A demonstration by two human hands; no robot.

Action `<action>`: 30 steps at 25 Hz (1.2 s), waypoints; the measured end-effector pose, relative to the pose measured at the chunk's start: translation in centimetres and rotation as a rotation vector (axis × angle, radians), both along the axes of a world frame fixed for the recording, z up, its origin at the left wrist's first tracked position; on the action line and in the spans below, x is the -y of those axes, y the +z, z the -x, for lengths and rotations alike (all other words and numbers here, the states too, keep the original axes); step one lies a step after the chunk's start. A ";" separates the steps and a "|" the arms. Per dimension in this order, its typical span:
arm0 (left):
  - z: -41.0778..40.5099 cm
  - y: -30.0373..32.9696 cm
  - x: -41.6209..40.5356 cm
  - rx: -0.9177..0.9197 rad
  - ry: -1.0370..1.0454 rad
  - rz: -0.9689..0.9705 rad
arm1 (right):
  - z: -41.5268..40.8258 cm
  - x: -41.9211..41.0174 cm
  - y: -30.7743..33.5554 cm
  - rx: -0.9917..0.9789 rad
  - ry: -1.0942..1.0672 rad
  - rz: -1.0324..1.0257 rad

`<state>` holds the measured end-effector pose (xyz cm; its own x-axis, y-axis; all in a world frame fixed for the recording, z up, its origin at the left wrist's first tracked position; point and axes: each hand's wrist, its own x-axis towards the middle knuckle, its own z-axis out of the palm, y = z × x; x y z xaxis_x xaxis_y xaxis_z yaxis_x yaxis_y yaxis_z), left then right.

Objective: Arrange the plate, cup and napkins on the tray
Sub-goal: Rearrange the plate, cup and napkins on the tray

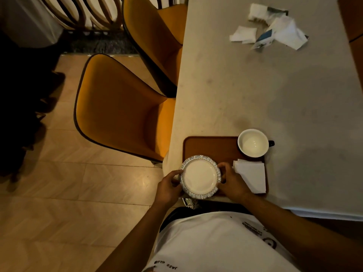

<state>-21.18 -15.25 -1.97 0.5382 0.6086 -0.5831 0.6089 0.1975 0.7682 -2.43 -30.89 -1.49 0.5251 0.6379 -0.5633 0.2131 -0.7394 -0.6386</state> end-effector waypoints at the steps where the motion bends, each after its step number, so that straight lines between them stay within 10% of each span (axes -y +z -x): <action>1: 0.0 0.1 0.0 0.000 0.002 0.006 | 0.0 0.0 0.0 -0.004 0.001 0.000; 15: -6.4 2.2 -2.8 -0.099 -0.128 -0.315 | -3.4 1.2 3.6 0.299 -0.321 -0.138; 25: -22.8 5.6 3.6 0.151 0.007 0.281 | -15.1 4.7 2.3 0.266 -0.564 -0.069; 30: -24.8 4.6 4.8 0.091 0.062 0.241 | -16.4 4.5 1.3 0.117 -0.396 -0.102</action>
